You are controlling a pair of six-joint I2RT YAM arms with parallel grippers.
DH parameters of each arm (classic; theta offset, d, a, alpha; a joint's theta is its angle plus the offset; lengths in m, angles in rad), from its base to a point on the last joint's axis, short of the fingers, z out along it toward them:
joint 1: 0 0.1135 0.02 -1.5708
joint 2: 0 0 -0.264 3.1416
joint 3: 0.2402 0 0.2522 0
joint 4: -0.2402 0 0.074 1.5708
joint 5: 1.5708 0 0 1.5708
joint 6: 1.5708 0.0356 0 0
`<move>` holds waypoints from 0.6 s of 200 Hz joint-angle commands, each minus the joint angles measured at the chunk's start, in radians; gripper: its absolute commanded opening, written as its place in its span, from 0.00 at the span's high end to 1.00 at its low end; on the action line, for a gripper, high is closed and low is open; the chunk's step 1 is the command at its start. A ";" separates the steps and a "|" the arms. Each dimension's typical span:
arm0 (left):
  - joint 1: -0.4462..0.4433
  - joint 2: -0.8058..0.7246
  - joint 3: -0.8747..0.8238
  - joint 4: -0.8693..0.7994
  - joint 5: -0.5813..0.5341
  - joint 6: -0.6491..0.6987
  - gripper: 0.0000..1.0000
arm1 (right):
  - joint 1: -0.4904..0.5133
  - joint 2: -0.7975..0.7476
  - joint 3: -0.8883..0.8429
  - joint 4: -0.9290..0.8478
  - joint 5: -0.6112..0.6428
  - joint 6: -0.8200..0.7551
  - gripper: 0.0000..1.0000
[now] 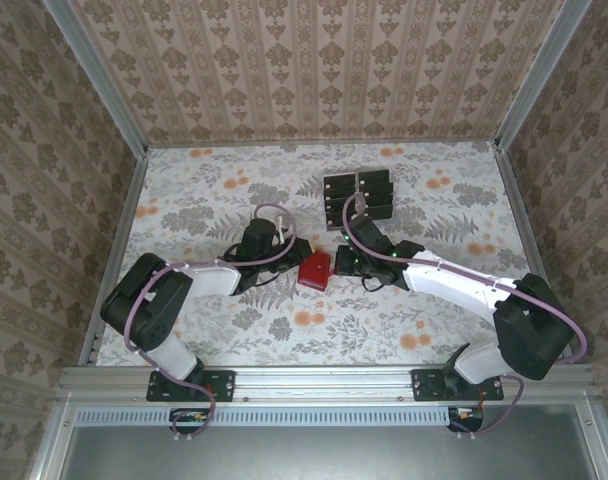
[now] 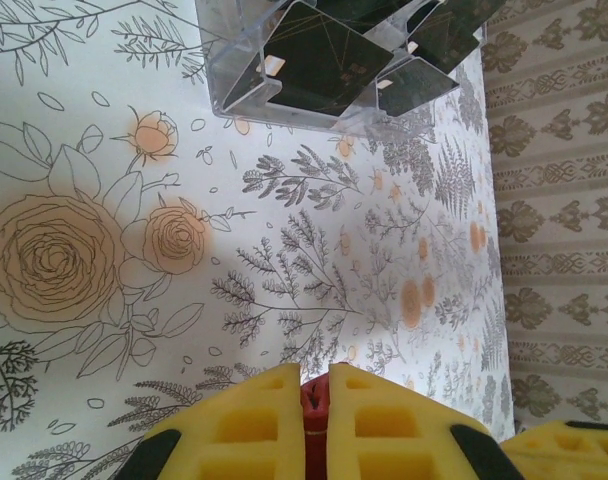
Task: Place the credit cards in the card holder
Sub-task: Open the button on the card holder, then place the card holder at the center of the table.
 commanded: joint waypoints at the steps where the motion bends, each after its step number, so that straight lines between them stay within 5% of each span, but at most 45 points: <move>1: -0.002 -0.037 -0.012 0.018 -0.032 0.054 1.00 | -0.001 -0.033 -0.014 0.034 -0.027 0.034 1.00; 16: -0.008 -0.046 -0.011 0.017 -0.042 0.064 1.00 | -0.001 -0.032 -0.017 0.049 -0.037 0.053 0.75; 40: -0.011 -0.061 -0.010 0.010 -0.054 0.074 1.00 | -0.001 -0.027 -0.017 0.063 -0.046 0.072 0.54; 82: -0.013 -0.074 -0.008 -0.003 -0.059 0.084 1.00 | -0.001 -0.009 -0.016 0.076 -0.065 0.090 0.41; 120: -0.011 -0.082 -0.008 -0.001 -0.060 0.080 1.00 | -0.001 0.026 -0.023 0.077 -0.069 0.103 0.43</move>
